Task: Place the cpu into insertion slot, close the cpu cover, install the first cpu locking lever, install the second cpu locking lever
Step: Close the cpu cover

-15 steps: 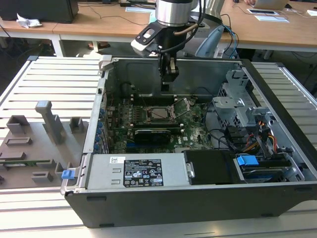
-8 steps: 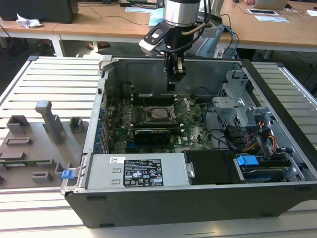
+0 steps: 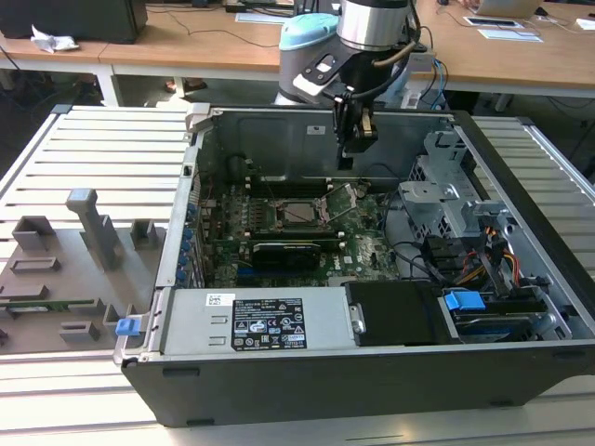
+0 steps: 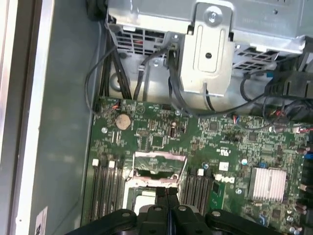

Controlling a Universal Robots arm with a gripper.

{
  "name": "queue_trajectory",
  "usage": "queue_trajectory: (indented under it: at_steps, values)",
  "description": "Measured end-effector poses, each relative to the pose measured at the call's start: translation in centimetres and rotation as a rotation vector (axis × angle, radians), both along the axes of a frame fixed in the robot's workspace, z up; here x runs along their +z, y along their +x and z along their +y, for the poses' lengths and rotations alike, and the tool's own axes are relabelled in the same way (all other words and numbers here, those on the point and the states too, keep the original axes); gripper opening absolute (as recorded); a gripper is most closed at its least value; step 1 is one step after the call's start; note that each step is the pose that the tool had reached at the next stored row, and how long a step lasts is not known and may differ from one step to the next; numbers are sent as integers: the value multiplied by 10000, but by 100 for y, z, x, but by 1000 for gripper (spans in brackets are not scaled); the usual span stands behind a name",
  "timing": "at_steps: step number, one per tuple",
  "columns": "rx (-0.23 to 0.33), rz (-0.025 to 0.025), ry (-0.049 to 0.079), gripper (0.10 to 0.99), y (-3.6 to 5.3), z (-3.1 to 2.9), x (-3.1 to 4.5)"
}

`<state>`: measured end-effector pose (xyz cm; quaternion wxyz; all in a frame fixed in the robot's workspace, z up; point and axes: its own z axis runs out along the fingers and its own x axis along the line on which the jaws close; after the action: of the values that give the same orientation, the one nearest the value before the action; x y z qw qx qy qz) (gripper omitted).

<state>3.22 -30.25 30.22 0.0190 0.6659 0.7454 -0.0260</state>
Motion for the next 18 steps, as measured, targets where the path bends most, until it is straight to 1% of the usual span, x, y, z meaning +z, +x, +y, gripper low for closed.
queue_trajectory:
  at_steps: [1, 4, 9, 11, 13, 17, 18]
  values:
    - [-2, 0, 0, 106, 33, 0, 0]
    - [0, 1, -6, 106, 168, 10, 0]
    - [0, 1, -19, 106, 259, 16, 0]
    - [-1, 3, -22, 106, 285, 17, -1]
    - [-3, 3, -21, 106, 287, 16, -11]
    - [-2, 3, -22, 106, 290, 17, -63]
    - [-1, 3, -22, 106, 291, 17, -87]
